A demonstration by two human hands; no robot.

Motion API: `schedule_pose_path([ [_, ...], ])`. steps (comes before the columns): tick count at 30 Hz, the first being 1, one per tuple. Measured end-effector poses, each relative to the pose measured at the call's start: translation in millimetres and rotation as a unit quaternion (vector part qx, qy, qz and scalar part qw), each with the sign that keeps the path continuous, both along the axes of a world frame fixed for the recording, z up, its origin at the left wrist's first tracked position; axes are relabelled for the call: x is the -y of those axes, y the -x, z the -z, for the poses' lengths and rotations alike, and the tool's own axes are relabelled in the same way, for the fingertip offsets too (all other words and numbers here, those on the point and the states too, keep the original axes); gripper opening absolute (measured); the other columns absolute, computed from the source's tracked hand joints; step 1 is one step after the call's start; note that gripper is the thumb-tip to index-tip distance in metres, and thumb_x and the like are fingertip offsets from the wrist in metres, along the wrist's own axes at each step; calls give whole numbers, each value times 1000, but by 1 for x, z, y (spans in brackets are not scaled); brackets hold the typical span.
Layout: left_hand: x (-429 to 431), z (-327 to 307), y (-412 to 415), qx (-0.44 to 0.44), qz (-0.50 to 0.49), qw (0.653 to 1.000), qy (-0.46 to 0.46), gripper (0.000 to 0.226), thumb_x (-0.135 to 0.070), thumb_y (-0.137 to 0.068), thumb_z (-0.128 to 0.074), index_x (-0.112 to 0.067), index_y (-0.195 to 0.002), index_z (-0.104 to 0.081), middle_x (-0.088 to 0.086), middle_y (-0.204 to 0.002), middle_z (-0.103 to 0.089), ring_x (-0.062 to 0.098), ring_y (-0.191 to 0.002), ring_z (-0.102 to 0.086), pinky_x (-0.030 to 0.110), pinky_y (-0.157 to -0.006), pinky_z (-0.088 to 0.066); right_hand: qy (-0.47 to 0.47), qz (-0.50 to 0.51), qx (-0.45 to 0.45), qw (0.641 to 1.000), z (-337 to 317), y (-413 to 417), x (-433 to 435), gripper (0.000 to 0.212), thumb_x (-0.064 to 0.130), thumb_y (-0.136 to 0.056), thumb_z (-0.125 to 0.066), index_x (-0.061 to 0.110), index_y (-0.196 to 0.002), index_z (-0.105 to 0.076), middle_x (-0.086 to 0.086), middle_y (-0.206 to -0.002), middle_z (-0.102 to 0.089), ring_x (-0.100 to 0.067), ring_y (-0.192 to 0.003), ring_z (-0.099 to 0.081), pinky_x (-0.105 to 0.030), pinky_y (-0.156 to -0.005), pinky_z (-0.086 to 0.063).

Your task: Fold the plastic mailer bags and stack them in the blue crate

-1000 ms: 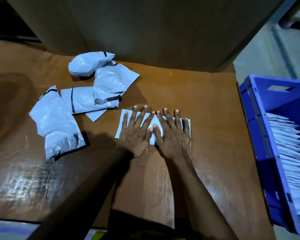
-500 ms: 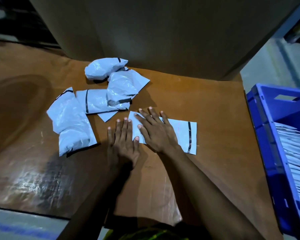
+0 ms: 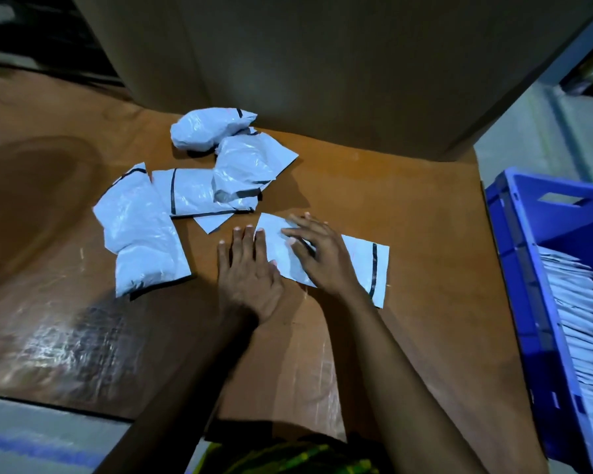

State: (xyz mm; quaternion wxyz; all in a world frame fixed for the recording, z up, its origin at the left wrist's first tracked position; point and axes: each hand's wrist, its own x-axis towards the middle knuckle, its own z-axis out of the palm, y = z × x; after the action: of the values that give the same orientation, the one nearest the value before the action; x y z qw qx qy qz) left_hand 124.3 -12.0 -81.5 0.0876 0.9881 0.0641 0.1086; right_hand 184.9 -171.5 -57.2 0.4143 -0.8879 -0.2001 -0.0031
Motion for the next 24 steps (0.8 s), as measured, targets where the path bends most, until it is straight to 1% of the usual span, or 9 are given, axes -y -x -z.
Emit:
schedule_pose_path([
  [1,2,-8,-4,-20,20,1000,-4,68,-37,-96,-26,-5,-153,-45,20,-160,-42,38,-152,-31,58,-124,-21,0,34,22,999,0,9,7,29,33,-104,-56,29,-126,-75,7,-146,-62,-15,-146,-45,-49,-123,-26],
  [2,7,-19,-9,-27,49,998,1,66,-37,-98,-25,-4,-153,-44,21,-160,-41,38,-153,-29,57,-125,-20,38,67,49,996,0,19,16,29,33,-104,-55,29,-124,-75,5,-144,-63,-17,-144,-46,-49,-122,-27],
  [4,18,-26,-21,0,129,992,5,59,-35,-105,-29,-5,-155,-41,18,-163,-37,35,-156,-22,54,-126,-18,162,118,87,976,2,32,36,35,41,-104,-50,33,-131,-70,3,-149,-57,-20,-147,-42,-51,-122,-25],
  [6,27,-20,-34,9,216,976,8,57,-38,-110,-28,-9,-159,-37,12,-168,-30,29,-159,-14,52,-127,-15,216,154,58,962,4,39,52,46,51,-104,-42,33,-141,-61,1,-158,-47,-22,-152,-34,-51,-123,-22],
  [8,32,-10,-41,-6,260,965,-8,57,-40,-112,-23,-14,-162,-32,6,-171,-23,24,-160,-8,52,-128,-12,206,174,19,963,6,43,60,52,52,-106,-35,30,-148,-55,0,-164,-41,-22,-155,-29,-48,-125,-18],
  [11,32,-1,-48,-29,260,965,-15,57,-43,-111,-18,-24,-164,-28,-2,-172,-19,20,-161,-5,54,-128,-5,205,177,15,963,12,47,61,53,52,-109,-27,32,-153,-48,4,-168,-33,-17,-158,-20,-45,-128,-12],
  [16,32,3,-62,-59,255,965,-13,59,-48,-107,-14,-32,-163,-25,-8,-173,-14,18,-160,-4,52,-128,-1,232,179,14,956,14,47,60,60,58,-109,-17,32,-157,-42,8,-170,-28,-12,-160,-12,-47,-128,-12],
  [21,32,2,-58,-37,255,966,0,59,-47,-108,-16,-29,-162,-32,-5,-171,-24,18,-160,-10,54,-128,-6,230,158,-15,960,-14,35,48,74,58,-100,-9,25,-157,-43,2,-171,-28,-19,-160,-14,-49,-126,3],
  [24,27,3,-45,-14,267,963,31,58,-42,-109,-20,-22,-162,-31,0,-172,-21,19,-160,-7,55,-128,-6,262,132,-50,955,-18,24,29,59,50,-109,-21,28,-162,-33,4,-173,-19,-18,-161,-8,-47,-126,7],
])
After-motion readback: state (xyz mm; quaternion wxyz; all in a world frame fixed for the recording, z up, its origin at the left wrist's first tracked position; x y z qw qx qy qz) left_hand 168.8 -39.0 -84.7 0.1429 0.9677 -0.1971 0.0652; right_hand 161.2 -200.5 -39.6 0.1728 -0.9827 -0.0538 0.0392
